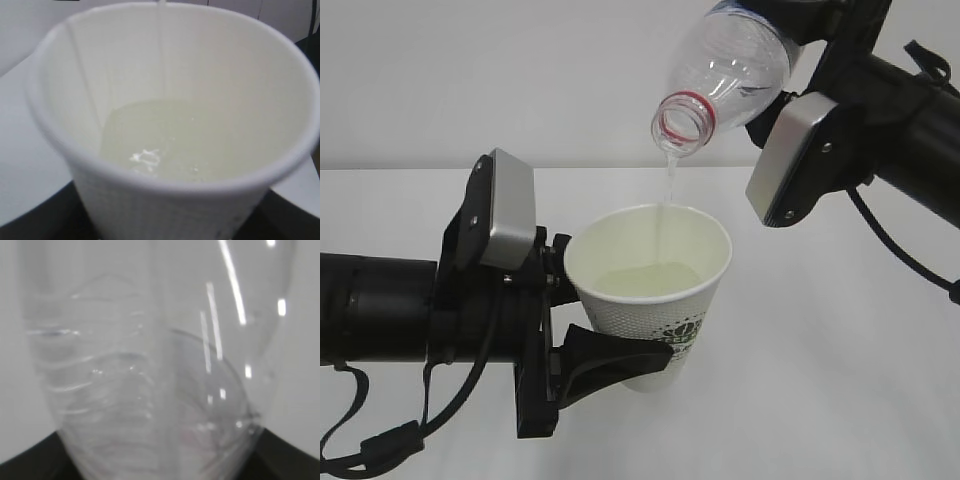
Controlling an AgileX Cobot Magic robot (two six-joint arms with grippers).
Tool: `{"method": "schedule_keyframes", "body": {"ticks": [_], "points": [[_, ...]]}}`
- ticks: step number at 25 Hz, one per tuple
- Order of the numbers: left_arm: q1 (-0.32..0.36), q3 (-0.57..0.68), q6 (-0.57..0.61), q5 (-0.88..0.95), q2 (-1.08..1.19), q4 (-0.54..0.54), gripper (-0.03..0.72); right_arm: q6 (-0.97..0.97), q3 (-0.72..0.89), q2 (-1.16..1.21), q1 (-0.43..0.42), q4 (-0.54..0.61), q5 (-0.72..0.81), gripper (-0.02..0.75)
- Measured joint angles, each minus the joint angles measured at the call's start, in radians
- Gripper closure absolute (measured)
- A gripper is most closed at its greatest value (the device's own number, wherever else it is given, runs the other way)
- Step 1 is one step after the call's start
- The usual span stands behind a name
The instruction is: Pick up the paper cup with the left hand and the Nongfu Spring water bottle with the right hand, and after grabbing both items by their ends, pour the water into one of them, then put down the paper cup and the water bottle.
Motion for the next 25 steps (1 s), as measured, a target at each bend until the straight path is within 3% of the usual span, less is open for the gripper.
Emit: {"method": "schedule_keyframes", "body": {"ticks": [25], "points": [[0.0,0.0,0.0,0.0,0.0,0.002,0.197,-0.002,0.0,0.0,0.0,0.0,0.0,0.269]]}}
